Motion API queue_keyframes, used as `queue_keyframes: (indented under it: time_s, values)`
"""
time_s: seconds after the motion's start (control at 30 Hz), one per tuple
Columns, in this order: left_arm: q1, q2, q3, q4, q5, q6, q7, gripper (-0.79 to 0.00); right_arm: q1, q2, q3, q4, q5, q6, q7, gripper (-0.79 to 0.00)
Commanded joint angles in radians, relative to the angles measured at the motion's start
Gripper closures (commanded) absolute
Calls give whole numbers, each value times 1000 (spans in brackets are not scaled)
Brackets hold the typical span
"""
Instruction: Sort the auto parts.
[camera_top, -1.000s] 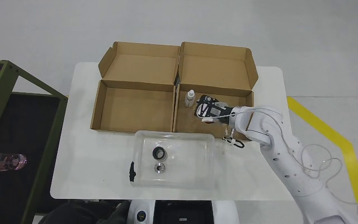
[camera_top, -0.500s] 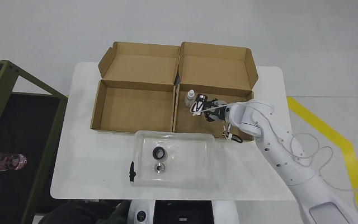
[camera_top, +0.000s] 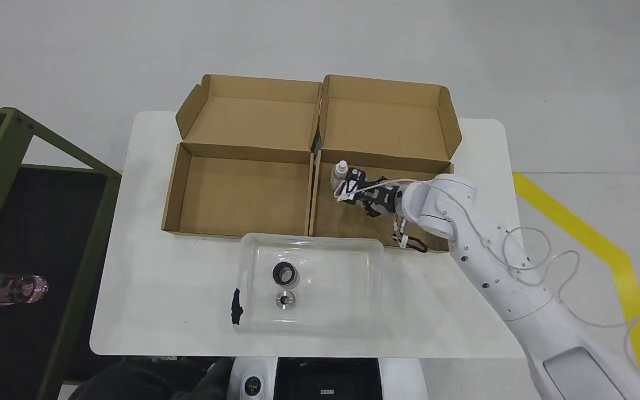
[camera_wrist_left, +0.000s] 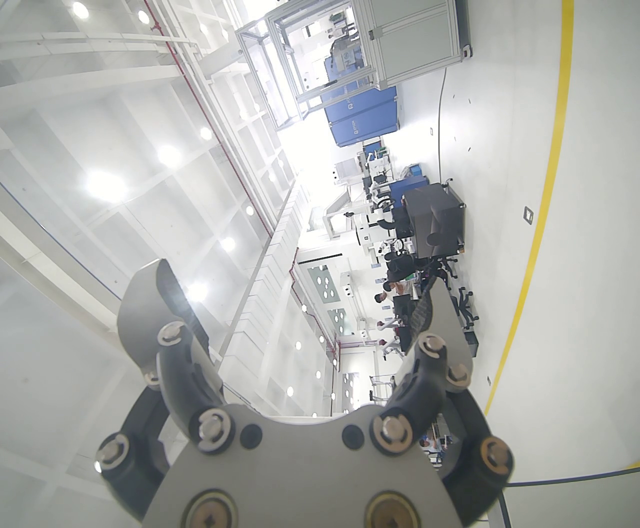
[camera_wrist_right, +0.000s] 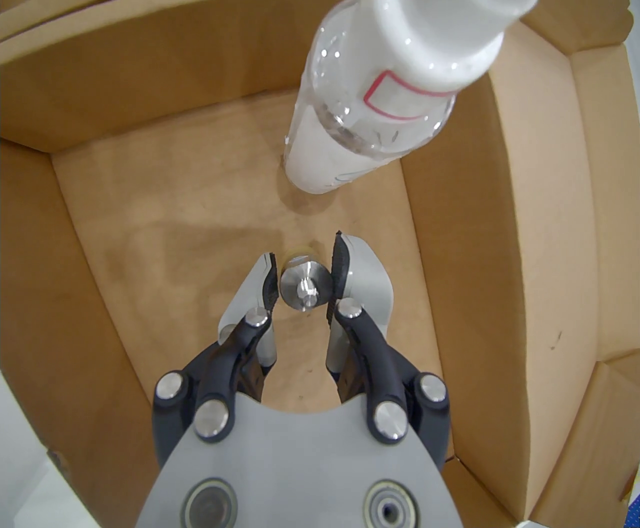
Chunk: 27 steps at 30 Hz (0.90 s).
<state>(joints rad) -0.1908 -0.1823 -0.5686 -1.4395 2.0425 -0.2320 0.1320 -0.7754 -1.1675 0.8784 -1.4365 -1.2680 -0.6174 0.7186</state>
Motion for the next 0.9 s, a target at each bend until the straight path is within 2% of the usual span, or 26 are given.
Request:
queue_keyframes:
  time_s: [0.0,0.07,0.27,0.6,0.77,0.87]
  values:
    - [0,0,0,0,0,0,0,-785,-1,-1,3,2,6,3,-8,-363]
    - [0,0,0,0,0,0,0,-785,-6,0,12,-5,14,5,-16,-413]
    - [0,0,0,0,0,0,0,-785,-49,15,75,-75,50,-6,-49,-471]
    - [0,0,0,0,0,0,0,-785,-186,51,213,-279,114,-38,-99,-551]
    - [0,0,0,0,0,0,0,-785,-252,62,247,-364,146,-63,-140,-554]
    - [0,0,0,0,0,0,0,-785,-287,66,251,-417,155,-84,-166,-610]
